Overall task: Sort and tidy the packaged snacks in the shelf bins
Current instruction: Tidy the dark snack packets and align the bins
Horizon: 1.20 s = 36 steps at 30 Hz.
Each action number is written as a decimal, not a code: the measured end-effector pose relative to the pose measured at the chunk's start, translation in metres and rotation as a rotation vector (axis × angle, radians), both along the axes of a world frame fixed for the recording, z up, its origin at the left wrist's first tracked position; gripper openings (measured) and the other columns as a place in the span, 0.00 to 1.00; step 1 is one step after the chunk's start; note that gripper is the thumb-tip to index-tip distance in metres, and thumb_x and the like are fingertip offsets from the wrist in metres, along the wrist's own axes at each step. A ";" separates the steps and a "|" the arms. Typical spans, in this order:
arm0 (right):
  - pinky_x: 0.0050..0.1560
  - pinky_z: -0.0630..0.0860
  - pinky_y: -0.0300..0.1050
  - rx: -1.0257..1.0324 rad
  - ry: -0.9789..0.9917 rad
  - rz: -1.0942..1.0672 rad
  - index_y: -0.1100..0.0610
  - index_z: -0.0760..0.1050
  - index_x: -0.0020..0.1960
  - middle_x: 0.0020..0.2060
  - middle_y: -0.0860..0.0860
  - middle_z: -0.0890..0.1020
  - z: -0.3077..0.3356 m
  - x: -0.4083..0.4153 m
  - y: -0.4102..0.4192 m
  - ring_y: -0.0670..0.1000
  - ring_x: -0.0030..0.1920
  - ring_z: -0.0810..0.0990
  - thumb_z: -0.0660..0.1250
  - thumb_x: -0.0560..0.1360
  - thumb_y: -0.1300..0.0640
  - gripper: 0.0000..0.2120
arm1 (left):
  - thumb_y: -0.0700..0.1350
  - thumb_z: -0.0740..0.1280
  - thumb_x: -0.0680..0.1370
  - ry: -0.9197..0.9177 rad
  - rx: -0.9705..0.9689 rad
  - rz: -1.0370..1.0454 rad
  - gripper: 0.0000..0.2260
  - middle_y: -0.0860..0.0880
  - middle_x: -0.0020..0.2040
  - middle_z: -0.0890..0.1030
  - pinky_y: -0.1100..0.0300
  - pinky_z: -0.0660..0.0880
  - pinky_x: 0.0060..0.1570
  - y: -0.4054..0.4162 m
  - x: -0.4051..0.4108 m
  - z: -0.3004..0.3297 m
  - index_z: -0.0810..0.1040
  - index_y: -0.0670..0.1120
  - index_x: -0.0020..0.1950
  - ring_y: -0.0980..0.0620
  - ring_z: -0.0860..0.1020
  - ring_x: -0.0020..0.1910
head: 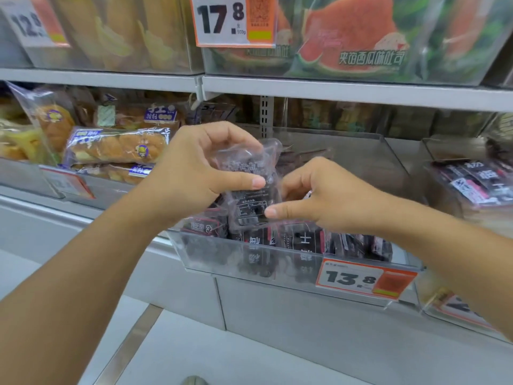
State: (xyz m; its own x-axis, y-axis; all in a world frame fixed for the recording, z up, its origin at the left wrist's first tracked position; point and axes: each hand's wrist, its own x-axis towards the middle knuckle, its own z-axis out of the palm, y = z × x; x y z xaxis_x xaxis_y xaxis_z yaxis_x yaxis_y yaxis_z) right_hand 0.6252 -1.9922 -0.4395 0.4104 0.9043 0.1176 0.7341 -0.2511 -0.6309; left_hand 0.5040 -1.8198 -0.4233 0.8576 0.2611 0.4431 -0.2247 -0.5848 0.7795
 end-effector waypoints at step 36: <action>0.27 0.55 0.42 -0.273 -0.327 0.055 0.57 0.63 0.29 0.24 0.49 0.61 0.016 -0.009 0.013 0.48 0.26 0.60 0.75 0.73 0.45 0.27 | 0.48 0.84 0.63 0.387 0.542 -0.003 0.22 0.57 0.39 0.82 0.72 0.73 0.38 0.005 -0.011 -0.013 0.76 0.58 0.50 0.67 0.78 0.38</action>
